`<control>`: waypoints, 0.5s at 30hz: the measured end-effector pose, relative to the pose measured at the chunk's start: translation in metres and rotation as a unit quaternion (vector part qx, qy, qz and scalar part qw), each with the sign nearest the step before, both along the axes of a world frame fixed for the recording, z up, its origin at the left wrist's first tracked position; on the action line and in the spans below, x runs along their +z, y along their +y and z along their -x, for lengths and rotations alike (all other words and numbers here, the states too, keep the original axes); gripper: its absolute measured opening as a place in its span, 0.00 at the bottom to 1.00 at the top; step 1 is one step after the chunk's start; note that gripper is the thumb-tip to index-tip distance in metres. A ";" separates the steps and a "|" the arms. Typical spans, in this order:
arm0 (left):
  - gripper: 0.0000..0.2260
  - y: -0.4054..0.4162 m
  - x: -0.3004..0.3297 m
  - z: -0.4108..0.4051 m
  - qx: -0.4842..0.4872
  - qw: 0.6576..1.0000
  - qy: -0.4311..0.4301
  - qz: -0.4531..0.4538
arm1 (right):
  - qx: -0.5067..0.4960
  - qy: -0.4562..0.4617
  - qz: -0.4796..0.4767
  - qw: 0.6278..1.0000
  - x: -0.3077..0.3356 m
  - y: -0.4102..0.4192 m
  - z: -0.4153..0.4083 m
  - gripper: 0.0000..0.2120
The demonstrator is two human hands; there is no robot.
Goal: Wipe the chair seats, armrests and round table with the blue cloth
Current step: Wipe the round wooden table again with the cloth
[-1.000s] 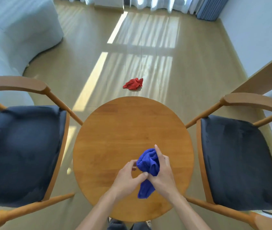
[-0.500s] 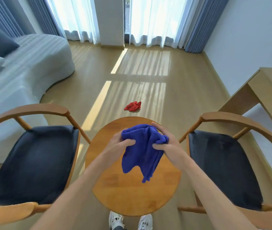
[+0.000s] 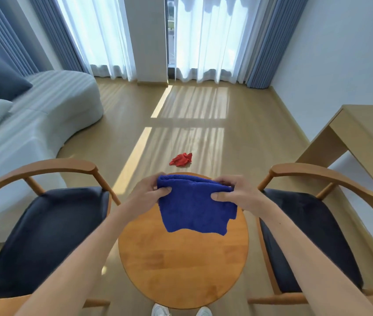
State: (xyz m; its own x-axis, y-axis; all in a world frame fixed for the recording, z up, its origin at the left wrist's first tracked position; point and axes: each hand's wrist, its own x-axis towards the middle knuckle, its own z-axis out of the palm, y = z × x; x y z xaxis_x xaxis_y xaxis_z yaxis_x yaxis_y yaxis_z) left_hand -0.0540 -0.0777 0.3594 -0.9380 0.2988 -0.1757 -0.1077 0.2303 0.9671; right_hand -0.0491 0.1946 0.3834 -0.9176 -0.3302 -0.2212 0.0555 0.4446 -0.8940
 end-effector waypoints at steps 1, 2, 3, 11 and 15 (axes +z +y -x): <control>0.06 0.001 -0.001 0.000 0.001 1.000 0.017 0.015 | 0.006 0.015 -0.024 1.000 0.001 0.000 0.002 0.09; 0.05 0.002 -0.002 0.000 0.002 0.999 0.038 0.036 | 0.015 0.039 -0.064 0.997 0.001 0.000 0.005 0.08; 0.06 0.004 -0.003 0.000 0.004 0.997 0.059 0.058 | 0.025 0.064 -0.110 0.992 0.002 -0.001 0.007 0.08; 0.10 0.003 -0.004 -0.003 -0.049 0.999 0.023 0.006 | 0.074 0.008 -0.138 0.988 -0.001 0.000 0.011 0.07; 0.10 0.005 -0.010 -0.009 -0.033 0.998 -0.003 -0.060 | 0.065 0.014 -0.109 0.992 -0.001 -0.004 0.009 0.09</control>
State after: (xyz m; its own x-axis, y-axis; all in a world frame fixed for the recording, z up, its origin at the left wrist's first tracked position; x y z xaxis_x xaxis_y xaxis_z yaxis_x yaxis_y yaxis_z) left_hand -0.0452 -0.0729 0.3493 -0.9148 0.3789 -0.1399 -0.1011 0.1205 0.9875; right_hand -0.0586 0.1909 0.3821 -0.8771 -0.3936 -0.2753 -0.0388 0.6294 -0.7761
